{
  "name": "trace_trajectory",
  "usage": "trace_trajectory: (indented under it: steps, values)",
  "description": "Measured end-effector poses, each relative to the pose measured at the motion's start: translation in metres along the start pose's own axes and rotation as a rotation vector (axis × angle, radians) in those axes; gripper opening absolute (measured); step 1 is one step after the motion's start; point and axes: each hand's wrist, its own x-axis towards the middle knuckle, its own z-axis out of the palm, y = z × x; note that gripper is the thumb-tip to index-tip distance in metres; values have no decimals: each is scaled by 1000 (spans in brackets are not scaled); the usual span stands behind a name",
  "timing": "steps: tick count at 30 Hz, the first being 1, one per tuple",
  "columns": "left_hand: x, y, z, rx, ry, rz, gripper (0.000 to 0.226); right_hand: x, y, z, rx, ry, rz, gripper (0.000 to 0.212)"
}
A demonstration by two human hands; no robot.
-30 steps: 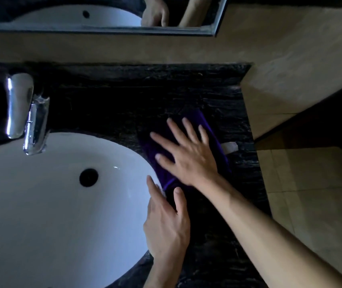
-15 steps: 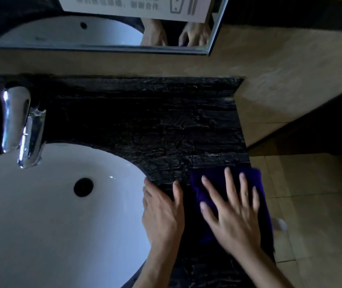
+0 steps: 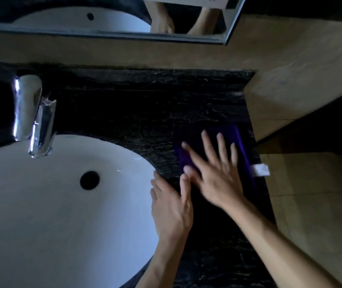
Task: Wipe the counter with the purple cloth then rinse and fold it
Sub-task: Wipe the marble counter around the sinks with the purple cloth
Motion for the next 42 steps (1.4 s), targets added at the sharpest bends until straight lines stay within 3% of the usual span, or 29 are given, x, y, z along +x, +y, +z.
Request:
trace_trajectory:
  steps: [3, 9, 13, 15, 16, 19, 22, 24, 30, 33, 36, 42]
  values:
    - [-1, -1, -4, -184, -17, 28, 83, -15, -24, 3, -26, -59, -27, 63]
    - [5, -7, -2, -234, -62, -84, 102, 90, -79, -3, 3, -15, -56, 65]
    - [6, -8, -22, -414, -166, -61, 69, 124, -104, -5, -9, -32, -38, 64]
    - [24, -30, -52, -480, -33, -101, 33, 106, -102, -2, -11, -16, -90, 67]
    - [39, -48, -73, -450, 94, -132, 26, 91, -99, 1, -33, 2, -119, 69]
    - [94, -108, -154, -252, 548, -109, 32, 60, -101, 8, -86, 25, -132, 68]
    - [150, -142, -226, 121, 689, -31, 34, 73, -118, 6, -81, 22, -70, 63]
    - [193, -141, -260, 319, 651, 61, 39, 90, -138, 5, -75, 22, -70, 63]
    - [258, -87, -259, 658, 229, 225, 100, 149, -215, 7, -40, 79, -146, 60]
    - [255, -85, -259, 680, 249, 266, 118, 158, -218, 9, -35, 107, -167, 59]
    - [253, -85, -260, 667, 219, 249, 122, 155, -187, 6, -22, 93, -152, 56]
    - [253, -82, -257, 636, 277, 258, 116, 118, -84, -6, -11, 57, 250, 61]
